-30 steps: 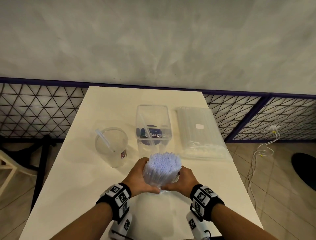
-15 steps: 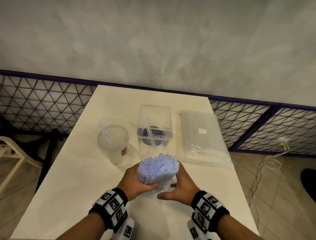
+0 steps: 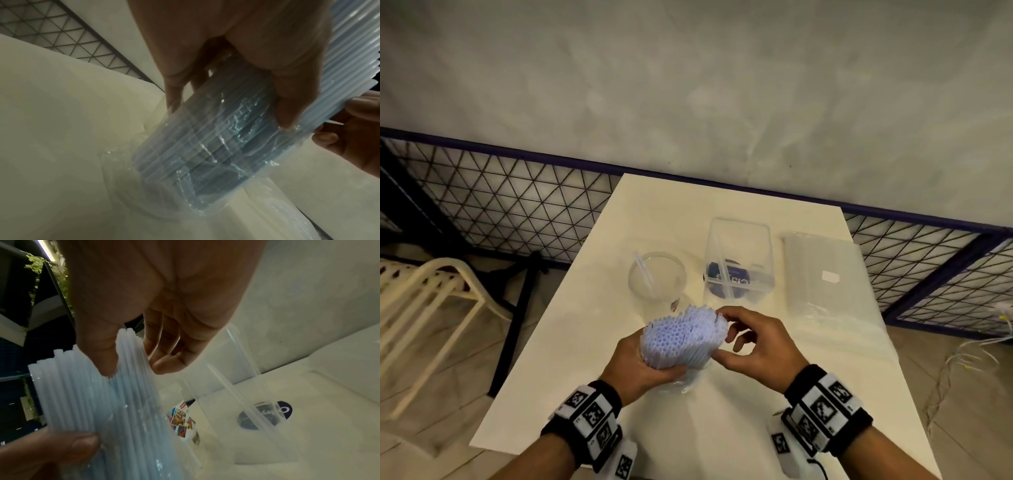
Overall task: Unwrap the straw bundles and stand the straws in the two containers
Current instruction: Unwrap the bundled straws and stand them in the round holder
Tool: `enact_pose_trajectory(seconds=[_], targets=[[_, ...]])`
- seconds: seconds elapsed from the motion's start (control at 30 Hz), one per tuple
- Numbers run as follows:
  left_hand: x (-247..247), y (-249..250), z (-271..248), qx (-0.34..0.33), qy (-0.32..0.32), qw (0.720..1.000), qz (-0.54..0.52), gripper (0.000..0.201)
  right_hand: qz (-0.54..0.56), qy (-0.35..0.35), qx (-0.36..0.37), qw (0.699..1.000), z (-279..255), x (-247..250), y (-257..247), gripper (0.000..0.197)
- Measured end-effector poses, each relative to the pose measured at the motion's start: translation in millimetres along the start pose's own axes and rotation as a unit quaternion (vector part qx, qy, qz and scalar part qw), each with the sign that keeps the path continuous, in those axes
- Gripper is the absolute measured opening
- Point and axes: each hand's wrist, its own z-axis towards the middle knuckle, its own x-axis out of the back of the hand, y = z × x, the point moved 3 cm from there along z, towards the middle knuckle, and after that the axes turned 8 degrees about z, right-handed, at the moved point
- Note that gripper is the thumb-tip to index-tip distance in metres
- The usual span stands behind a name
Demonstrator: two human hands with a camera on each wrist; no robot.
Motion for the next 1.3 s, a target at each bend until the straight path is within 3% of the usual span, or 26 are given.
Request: enact_pose_trajectory(seconds=[0.13,0.3,0.5,0.6,0.8,0.9,0.97,1.07,1.17,1.3], targets=[[12.3,-8.4,3.2,0.008,-0.002,1.0,0.026,0.063,-0.032,-0.006,-0.007,0.999,6.8,-15.3,-0.4,0.035],[17.2,-13.9,7.0,0.023,-0.007,0.999,0.026,0.062,-0.027,0.01,0.017,0.999,11.5,-22.0,-12.4,0.019],[28.9,-14.6,4.9,0.02,-0.006,1.0,0.02,0.062,0.084,0.074,0.021,0.994,19.1,-17.5,-25.4,0.024],[36.1,-12.5,3.8,0.012,-0.006,1.0,0.02,0.061,0.129,0.064,-0.002,0.99,21.0,-26.3,-21.7,0.03],[49.7,-13.5,0.2,0.013,0.003,1.0,0.009,0.064,0.1,0.055,0.013,0.993,21.5,-44.7,-24.5,0.017],[55.2,-15.6,0.1,0.018,0.012,1.0,0.019,0.059,0.128,0.091,0.024,0.987,26.7,-47.4,-31.2,0.028],[57.8,-16.7,0.3,0.02,0.014,0.999,0.024,0.057,0.14,0.107,0.025,0.984,31.6,-49.2,-35.2,0.024],[58.7,-15.8,0.6,0.021,0.017,0.999,0.028,0.055,0.141,0.099,0.036,0.984,38.0,-53.6,-37.2,0.014],[58.3,-12.9,1.1,0.014,0.016,0.999,0.034,0.057,0.154,0.09,0.013,0.984,43.4,-57.7,-33.7,0.02],[60.9,-11.1,2.5,0.011,0.016,0.999,0.039,0.057,0.129,0.101,0.035,0.986,50.0,-57.8,-37.8,0.005]])
